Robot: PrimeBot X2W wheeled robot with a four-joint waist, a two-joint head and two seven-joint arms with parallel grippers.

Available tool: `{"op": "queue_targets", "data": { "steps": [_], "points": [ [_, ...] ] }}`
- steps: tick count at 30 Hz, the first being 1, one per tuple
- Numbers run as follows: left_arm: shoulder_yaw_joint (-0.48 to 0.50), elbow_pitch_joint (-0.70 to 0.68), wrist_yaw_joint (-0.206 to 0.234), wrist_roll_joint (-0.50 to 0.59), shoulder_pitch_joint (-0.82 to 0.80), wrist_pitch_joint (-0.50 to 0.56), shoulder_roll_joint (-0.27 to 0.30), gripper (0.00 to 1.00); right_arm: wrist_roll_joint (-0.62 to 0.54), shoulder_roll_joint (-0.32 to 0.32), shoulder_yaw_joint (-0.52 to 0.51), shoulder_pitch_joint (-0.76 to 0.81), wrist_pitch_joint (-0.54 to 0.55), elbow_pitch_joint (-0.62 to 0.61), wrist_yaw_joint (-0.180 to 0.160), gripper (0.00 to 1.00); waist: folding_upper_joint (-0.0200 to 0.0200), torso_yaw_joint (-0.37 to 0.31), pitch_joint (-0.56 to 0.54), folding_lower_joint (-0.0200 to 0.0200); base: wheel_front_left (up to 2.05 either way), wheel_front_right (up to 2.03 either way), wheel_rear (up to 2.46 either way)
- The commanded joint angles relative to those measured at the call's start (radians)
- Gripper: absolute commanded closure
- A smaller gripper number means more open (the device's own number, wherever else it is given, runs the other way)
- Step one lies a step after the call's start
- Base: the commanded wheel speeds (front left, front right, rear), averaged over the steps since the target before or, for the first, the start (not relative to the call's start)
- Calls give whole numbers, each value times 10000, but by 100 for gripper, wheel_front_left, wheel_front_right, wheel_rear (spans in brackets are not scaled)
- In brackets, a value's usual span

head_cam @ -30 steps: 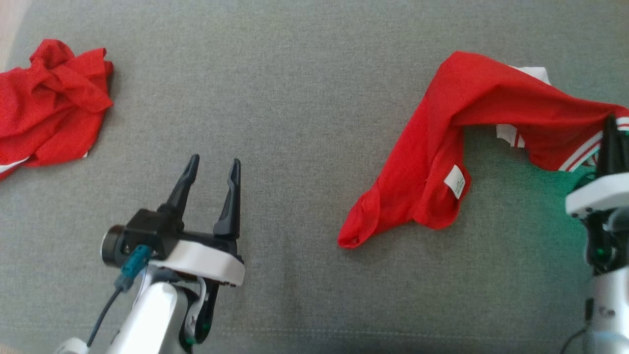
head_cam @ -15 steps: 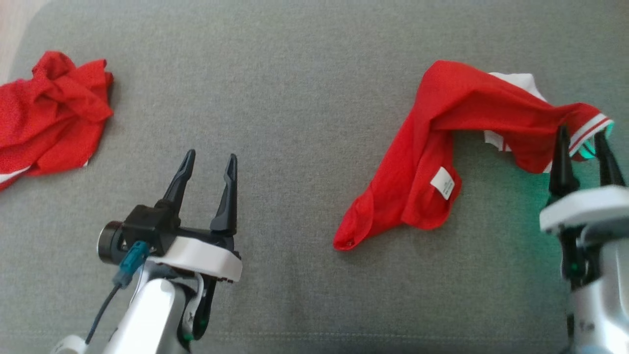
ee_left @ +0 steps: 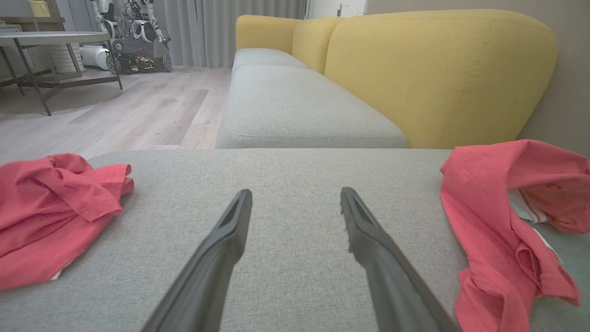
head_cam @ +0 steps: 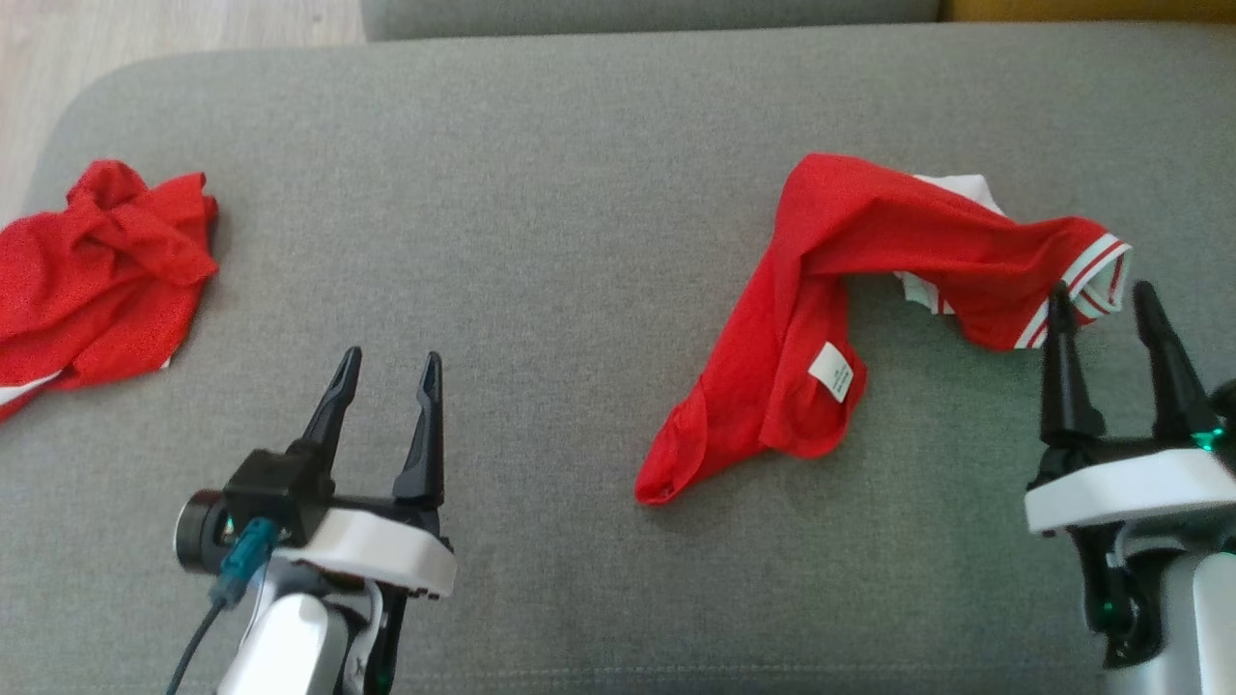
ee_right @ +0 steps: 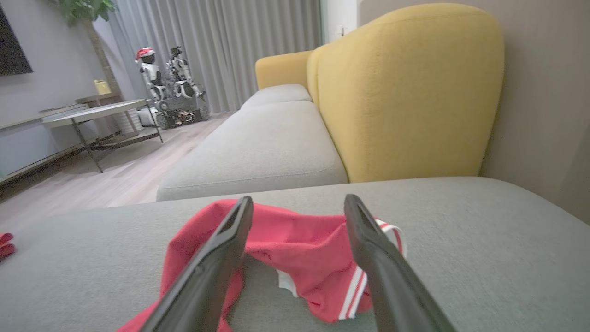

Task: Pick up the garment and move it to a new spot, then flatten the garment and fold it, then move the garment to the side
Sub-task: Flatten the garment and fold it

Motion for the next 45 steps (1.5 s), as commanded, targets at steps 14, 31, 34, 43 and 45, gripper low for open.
{"op": "queue_targets", "data": {
  "steps": [14, 31, 34, 43, 45],
  "points": [
    [277, -683, 210, -46, 330, 119, 328, 0, -27, -15, 905, 769, 549, -1396, -9, 0, 0, -61, -500, 0, 0, 0, 0],
    [-64, -866, 131, -107, 198, 205, 292, 0, 149, -13, 916, 672, 527, -1312, -9, 0, 0, -28, -416, 0, 0, 0, 0],
    [-539, -882, -202, -115, 56, 420, 160, 0, 184, -13, 920, 634, 522, -1311, -9, 0, 0, -35, -295, 0, 0, 0, 0],
    [-2601, 111, -1690, -270, -454, 1656, -499, 0, 278, -13, 1043, 371, 517, -1291, -9, 0, 0, -287, 221, 0, 0, 0, 0],
    [-2950, 505, -1906, -354, -620, 1907, -613, 0, 295, -13, 1087, 293, 509, -1276, -9, 0, 0, -413, 351, 0, 0, 0, 0]
  ]
}}
